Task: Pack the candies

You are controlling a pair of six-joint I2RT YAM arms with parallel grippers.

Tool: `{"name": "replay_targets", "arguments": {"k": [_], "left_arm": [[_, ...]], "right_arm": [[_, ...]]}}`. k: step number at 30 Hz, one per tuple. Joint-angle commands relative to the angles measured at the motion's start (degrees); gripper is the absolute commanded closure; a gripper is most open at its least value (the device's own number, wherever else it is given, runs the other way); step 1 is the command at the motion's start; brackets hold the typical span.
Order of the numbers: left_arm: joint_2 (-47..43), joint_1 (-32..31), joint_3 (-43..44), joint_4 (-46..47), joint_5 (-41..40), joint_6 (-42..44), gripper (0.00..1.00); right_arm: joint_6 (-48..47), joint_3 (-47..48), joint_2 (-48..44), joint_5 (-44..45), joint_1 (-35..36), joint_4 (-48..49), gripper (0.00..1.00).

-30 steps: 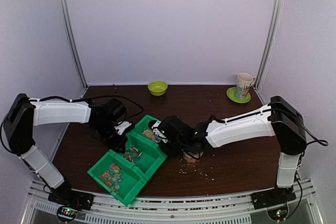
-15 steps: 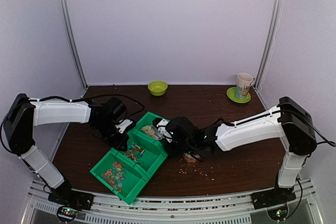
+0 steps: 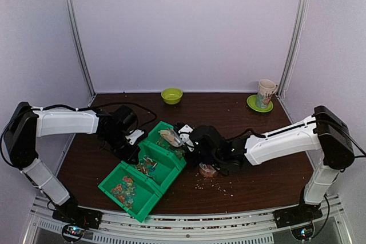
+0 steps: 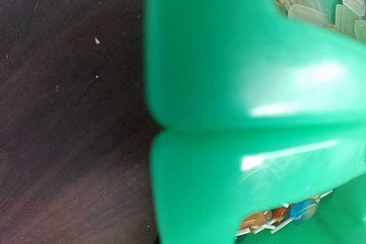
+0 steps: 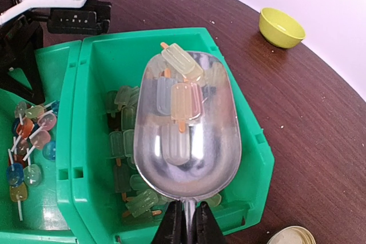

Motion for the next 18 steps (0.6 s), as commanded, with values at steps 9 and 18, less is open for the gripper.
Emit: {"name": "replay_targets", "arguments": {"k": [9, 18], "left_arm": [[-2.7, 0.6, 2.6, 3.4, 3.3, -0.1, 1.0], [-2.9, 1.1, 2.6, 3.0, 2.6, -0.4, 1.0]], "right_arm": [[1.0, -7.4, -8.3, 5.0, -1.1, 9.3, 1.0], [2.9, -7.6, -15.9, 6.0, -0.9, -3.7, 1.0]]}}
